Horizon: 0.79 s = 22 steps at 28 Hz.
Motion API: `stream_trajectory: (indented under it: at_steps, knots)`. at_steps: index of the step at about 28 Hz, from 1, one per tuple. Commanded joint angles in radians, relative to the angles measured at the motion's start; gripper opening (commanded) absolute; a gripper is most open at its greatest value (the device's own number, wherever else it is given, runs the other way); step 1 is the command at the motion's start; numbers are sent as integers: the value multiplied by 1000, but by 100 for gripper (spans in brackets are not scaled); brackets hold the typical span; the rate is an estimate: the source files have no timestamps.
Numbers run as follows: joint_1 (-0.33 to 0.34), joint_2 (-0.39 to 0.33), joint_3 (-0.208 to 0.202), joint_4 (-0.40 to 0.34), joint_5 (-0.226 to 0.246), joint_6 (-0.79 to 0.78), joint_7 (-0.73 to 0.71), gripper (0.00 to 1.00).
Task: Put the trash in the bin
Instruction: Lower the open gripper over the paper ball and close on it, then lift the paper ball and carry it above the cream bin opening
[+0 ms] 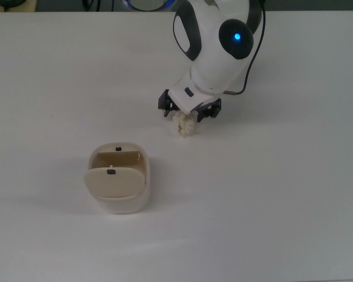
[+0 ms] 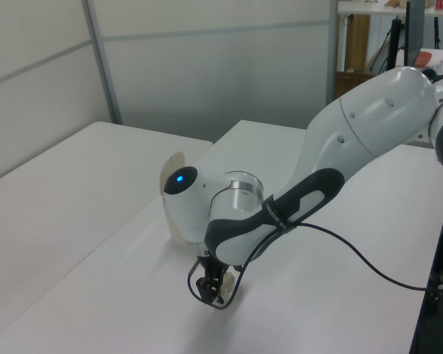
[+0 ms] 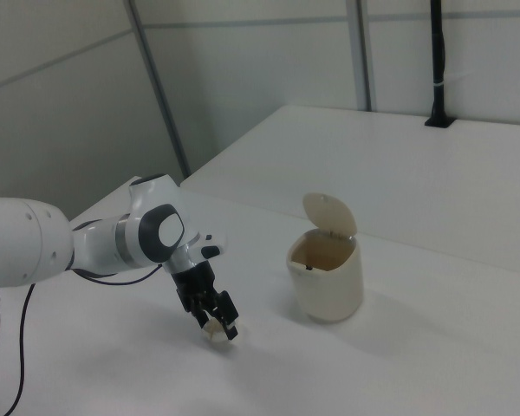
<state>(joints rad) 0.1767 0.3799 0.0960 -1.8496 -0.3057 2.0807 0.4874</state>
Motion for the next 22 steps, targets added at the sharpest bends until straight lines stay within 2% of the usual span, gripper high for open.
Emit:
stream_trajectory:
  at_steps: [1,8,9,10,15,19,22]
  knots:
    - [9,17,-5,3,-33,24,37,78]
    - [9,17,-6,19,-35,22,37,30]
    - [9,13,-6,32,-32,16,39,20]
    - [9,8,-6,35,-30,13,40,17]
    - [9,-38,-6,58,-13,-10,39,2]
    - [7,-64,-6,93,2,-71,31,0]
    - [-2,-82,-13,154,48,-119,7,0]
